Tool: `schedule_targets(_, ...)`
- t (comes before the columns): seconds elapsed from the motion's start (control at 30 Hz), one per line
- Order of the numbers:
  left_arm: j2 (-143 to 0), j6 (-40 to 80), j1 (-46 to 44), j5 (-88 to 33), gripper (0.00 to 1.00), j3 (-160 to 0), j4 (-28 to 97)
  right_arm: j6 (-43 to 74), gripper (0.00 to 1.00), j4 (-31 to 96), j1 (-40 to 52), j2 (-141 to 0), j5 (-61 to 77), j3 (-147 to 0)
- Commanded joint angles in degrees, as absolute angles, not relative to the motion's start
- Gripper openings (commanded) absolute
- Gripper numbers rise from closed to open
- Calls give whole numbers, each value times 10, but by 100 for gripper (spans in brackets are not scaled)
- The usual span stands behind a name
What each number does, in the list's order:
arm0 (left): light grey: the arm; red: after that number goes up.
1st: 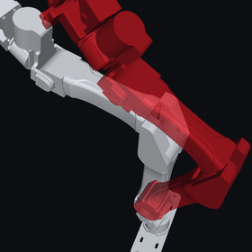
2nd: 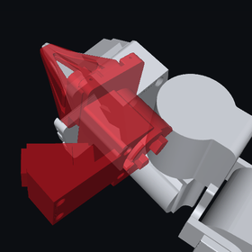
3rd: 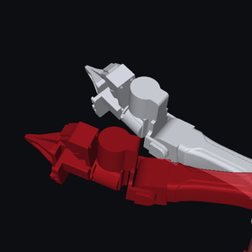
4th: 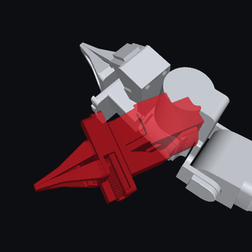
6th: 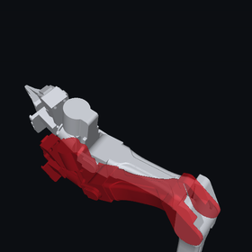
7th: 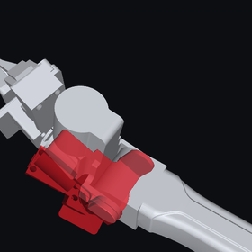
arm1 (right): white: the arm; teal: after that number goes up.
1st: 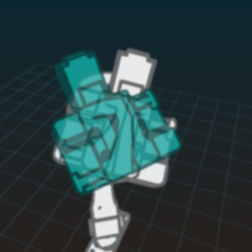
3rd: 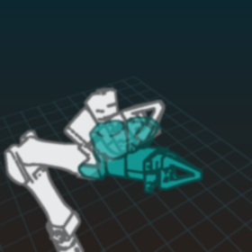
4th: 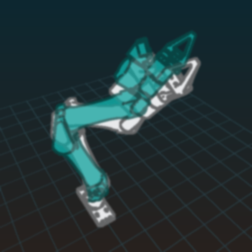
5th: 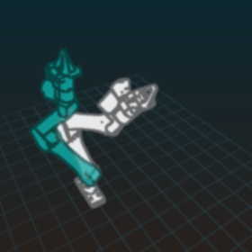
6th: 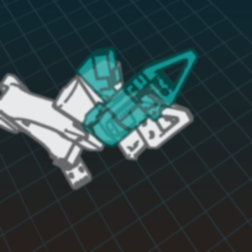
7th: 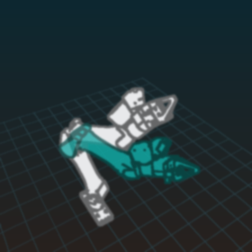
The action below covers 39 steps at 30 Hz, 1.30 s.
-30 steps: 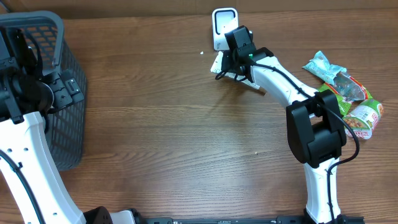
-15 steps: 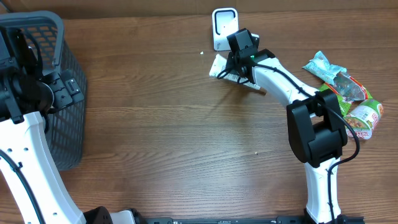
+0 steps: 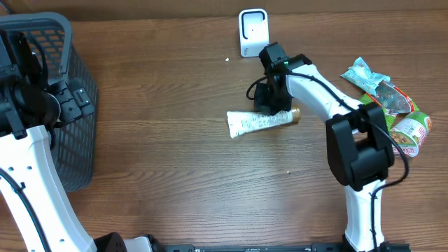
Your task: Scan the item barcode
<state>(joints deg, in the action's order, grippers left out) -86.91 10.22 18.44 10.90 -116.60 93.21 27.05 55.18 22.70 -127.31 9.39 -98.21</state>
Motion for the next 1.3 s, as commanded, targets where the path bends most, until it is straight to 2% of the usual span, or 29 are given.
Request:
schedule_targets(0.0, -869, 92, 187, 106, 100, -1166, 931, 219, 4, 607, 232, -1193, 116, -980)
schedule_targets(0.2, -869, 92, 187, 106, 100, -1166, 931, 209, 4, 642, 232, -1110, 124, -980)
schedule_targets(0.3, -869, 92, 187, 106, 100, -1166, 931, 260, 4, 657, 232, -1072, 123, -980)
schedule_targets(0.37, -869, 92, 187, 106, 100, -1166, 931, 320, 16, 673, 232, -1066, 120, -980)
schedule_targets(0.47, -869, 92, 187, 106, 100, -1166, 931, 424, 22, 685, 237, -1067, 121, -959)
schedule_targets(0.5, -869, 92, 187, 106, 100, -1166, 931, 458, 29, 684, 239, -1067, 121, -947)
schedule_targets(0.53, -869, 92, 187, 106, 100, -1166, 931, 528, 55, 681, 243, -1067, 120, -923)
schedule_targets(0.67, -869, 92, 187, 106, 100, -1166, 931, 685, 75, 634, 255, -1067, 107, -848)
schedule_targets(0.87, -869, 92, 187, 106, 100, -1166, 931, 750, 83, 484, 264, -1067, 106, -755)
schedule_targets(1.03, -869, 92, 187, 106, 100, -1166, 931, 751, 89, 313, 300, -1067, 83, -690)
schedule_targets(1.17, -869, 92, 187, 106, 100, -1166, 931, 745, 90, 306, 325, -1067, 27, -682)
schedule_targets(1.27, -869, 92, 187, 106, 100, -1166, 931, 681, 84, 307, 335, -1067, -15, -682)
